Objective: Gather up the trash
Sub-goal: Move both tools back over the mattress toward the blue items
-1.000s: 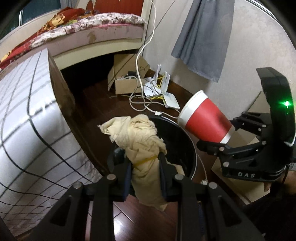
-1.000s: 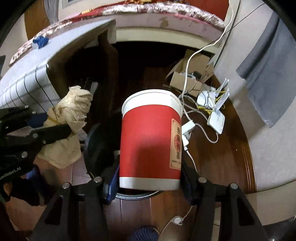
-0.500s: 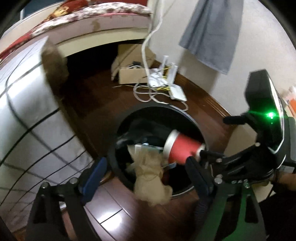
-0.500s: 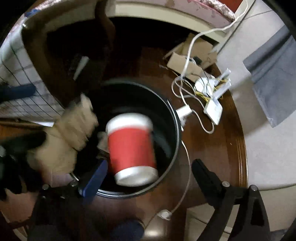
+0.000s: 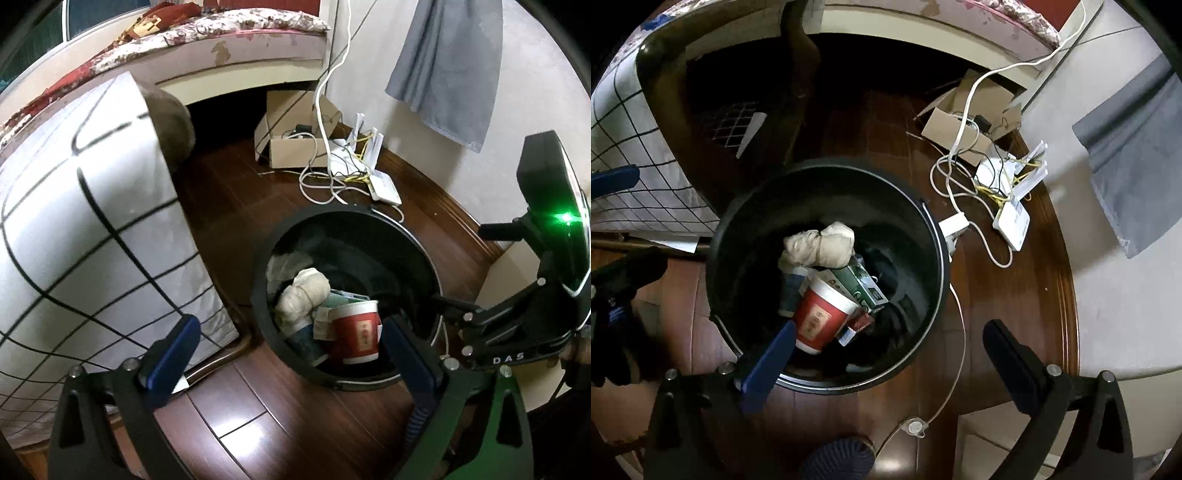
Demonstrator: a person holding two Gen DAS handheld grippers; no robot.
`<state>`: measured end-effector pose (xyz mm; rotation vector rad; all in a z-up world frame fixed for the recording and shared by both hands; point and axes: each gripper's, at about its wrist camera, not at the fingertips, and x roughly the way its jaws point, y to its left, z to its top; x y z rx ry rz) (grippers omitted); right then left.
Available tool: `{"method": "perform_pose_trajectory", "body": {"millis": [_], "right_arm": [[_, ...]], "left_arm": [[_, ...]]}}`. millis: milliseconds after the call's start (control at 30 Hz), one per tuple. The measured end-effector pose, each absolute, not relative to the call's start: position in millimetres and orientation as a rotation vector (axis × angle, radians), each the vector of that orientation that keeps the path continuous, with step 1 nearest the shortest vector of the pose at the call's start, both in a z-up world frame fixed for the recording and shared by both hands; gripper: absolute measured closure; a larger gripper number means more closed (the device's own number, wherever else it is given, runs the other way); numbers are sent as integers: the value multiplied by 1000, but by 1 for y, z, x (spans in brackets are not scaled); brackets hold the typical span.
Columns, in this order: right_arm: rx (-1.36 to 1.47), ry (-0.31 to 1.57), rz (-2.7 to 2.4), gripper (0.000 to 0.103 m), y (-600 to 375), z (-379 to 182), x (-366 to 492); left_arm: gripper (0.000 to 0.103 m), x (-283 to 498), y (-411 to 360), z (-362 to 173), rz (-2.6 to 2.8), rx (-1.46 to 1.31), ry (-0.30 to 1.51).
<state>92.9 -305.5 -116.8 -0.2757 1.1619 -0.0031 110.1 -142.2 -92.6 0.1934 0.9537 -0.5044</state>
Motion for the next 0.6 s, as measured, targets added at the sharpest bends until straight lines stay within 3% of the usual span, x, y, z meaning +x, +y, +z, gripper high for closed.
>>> {"method": "perform_pose_trajectory", "body": {"millis": [600], "right_arm": [[-284,1067,36,1,-285,-82,87]], "left_arm": [[4,100,-120,-65,-454,202,898]]}}
